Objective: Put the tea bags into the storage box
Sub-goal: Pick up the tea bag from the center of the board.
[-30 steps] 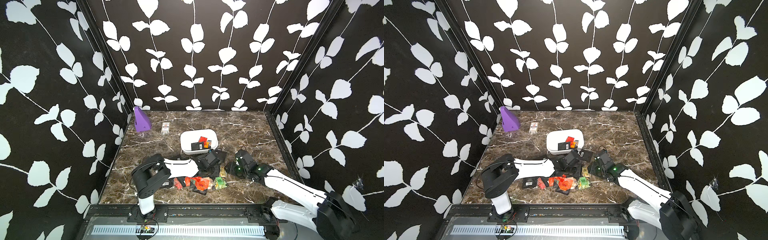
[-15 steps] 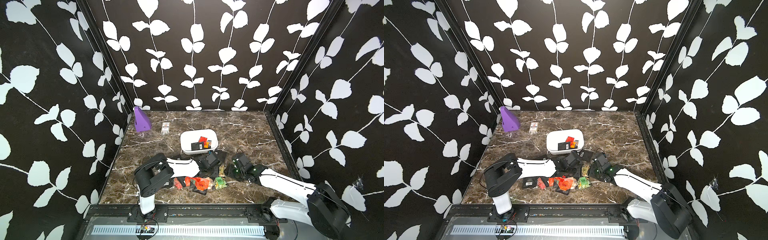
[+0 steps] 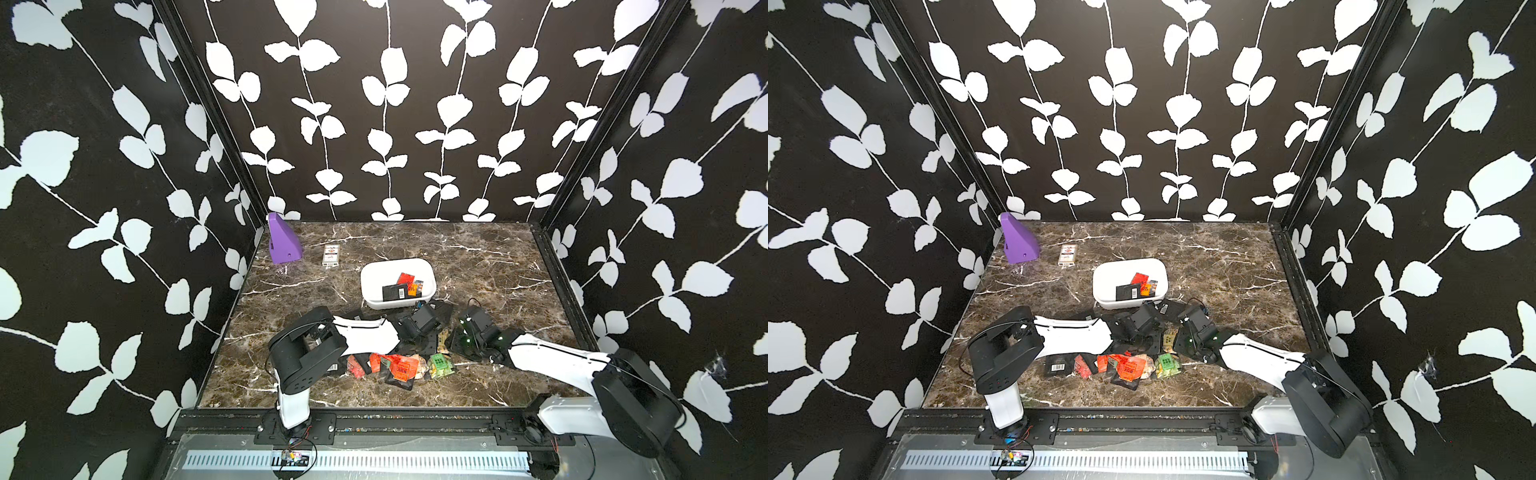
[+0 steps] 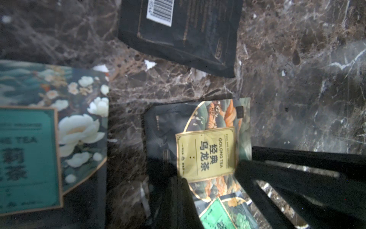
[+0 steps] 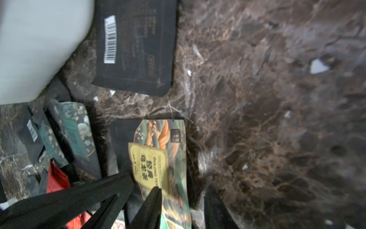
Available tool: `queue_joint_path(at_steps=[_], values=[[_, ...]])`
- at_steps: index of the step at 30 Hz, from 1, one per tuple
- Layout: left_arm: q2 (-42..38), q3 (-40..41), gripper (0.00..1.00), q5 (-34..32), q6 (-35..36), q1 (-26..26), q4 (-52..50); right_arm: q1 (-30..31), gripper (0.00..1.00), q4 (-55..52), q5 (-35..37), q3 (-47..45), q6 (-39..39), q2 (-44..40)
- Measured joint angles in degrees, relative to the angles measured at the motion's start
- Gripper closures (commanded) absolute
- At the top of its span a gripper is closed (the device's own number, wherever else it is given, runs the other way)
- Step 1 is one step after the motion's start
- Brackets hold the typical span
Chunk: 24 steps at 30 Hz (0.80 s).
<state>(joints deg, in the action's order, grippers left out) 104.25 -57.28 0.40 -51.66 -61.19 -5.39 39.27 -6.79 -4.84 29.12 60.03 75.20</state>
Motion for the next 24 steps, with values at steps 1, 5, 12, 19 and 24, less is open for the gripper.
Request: queue_joint_path(at_steps=[1,5,12,19,24], values=[[0.00,0.00,1.00,0.00,0.00,0.00,-0.02,0.04,0.70,0.52,0.00,0.00,0.00,0.33],[0.00,0.00,1.00,0.00,0.00,0.00,-0.02,0.15,0.80,2.47,-0.02,-0.35,0.26,1.20],[0.00,0.00,1.00,0.02,0.00,0.00,-0.07,0.50,1.00,3.50,0.98,-1.33,1.36,1.25],[-0.13,-2.34,1.00,0.13,1.33,0.00,-4.00,0.55,1.00,1.18,1.62,-1.01,0.66,0.31],[-3.32,-8.68,1.00,-1.42,4.68,0.00,-11.08,0.74,1.00,-6.97,3.41,0.72,-0.92,-6.58]])
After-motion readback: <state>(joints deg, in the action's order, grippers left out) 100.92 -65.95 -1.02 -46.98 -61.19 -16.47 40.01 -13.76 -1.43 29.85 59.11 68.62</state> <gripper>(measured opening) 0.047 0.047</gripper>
